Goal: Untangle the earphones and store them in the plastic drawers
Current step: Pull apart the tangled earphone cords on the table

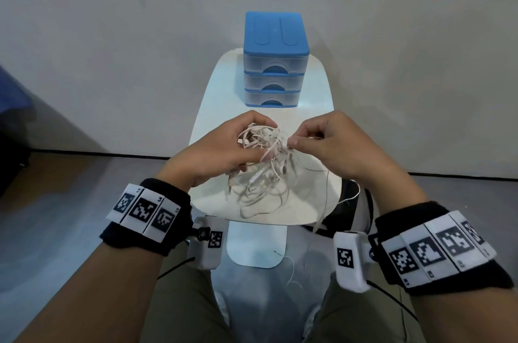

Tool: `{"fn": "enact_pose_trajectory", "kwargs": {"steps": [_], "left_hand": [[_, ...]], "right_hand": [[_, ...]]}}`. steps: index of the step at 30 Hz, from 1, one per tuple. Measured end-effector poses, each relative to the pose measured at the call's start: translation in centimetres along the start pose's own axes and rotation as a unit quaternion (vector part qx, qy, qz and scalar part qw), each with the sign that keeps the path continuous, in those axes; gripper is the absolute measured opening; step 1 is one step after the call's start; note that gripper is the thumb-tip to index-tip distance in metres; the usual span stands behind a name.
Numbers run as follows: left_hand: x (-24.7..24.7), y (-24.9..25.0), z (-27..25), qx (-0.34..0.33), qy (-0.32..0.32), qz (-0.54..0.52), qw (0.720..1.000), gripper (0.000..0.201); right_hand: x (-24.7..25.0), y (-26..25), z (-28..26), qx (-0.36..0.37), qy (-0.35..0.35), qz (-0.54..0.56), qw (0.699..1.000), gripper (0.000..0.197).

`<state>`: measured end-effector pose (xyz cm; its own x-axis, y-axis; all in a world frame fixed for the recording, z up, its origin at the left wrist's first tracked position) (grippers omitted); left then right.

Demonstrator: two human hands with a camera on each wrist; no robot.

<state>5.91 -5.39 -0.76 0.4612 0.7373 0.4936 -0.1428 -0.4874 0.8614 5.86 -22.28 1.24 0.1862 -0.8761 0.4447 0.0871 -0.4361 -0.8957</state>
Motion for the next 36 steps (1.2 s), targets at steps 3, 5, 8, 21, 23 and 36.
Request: {"fn": "enact_pose_trajectory", "kwargs": {"steps": [3,5,8,21,23,36], "left_hand": [[-0.3,-0.4,0.0,0.001,-0.017,0.033,0.999,0.042],[-0.3,-0.5,0.0,0.007,-0.016,0.037,0.999,0.038],[-0.1,-0.8,0.2,0.022,-0.005,0.03,0.999,0.031],[1.0,-1.4,1.7,0.043,0.061,0.036,0.997,0.046],[2.0,-1.4,1.5,0.043,0.114,0.062,0.991,0.044],[-2.5,-2.7,1.1,0.064,-0.054,0.162,0.983,0.027]], "right_hand": [[0.5,0.2,-0.5,-0.014,-0.018,-0.006,1.0,0.013],[1.2,0.5,-0.5,-0.016,0.009,-0.006,1.0,0.014],[2.2,1.0,-0.4,-0.015,0.065,0.014,0.998,0.014],[-1.3,3.5,0.2,-0.057,-0.006,-0.049,0.997,0.022],[-1.2,3.9,0.1,-0.069,0.007,-0.053,0.996,0.023],[-1.4,4.9,0.6,-0.115,0.063,0.186,0.974,0.022]]}}
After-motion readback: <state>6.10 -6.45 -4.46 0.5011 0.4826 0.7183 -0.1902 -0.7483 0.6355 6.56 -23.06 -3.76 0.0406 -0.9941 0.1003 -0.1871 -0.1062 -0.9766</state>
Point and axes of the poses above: each hand's wrist, its own z-axis towards the middle knuckle, its own x-axis out of the back of the hand, y = z × x, the point moved 9 cm from there along z, towards the middle knuckle, and after that the axes turned 10 degrees about z, right-handed, at the moved point
